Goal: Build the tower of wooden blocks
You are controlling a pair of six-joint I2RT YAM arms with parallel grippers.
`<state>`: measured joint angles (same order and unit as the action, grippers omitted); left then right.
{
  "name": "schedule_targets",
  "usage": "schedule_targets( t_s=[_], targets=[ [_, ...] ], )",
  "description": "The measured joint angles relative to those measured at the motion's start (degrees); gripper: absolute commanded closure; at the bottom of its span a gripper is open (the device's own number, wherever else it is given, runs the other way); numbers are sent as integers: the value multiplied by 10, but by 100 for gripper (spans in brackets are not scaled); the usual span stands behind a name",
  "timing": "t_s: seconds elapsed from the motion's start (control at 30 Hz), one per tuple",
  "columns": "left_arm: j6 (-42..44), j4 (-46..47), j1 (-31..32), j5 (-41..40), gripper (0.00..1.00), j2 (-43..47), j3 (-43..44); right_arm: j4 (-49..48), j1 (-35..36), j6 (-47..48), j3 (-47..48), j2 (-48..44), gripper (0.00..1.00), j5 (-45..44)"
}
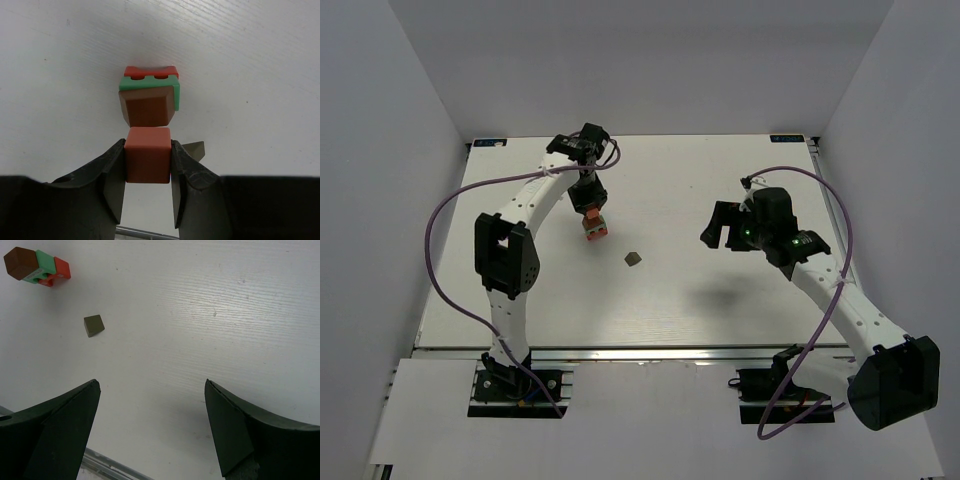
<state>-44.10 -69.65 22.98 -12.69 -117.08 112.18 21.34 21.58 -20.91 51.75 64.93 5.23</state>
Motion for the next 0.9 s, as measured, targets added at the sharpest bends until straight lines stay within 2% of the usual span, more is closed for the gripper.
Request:
schedule_targets(
  t_s=[0.9],
  targets=[
    [-90,34,0,-40,99,6,-54,0,-2,18,0,0,11,6]
  ],
)
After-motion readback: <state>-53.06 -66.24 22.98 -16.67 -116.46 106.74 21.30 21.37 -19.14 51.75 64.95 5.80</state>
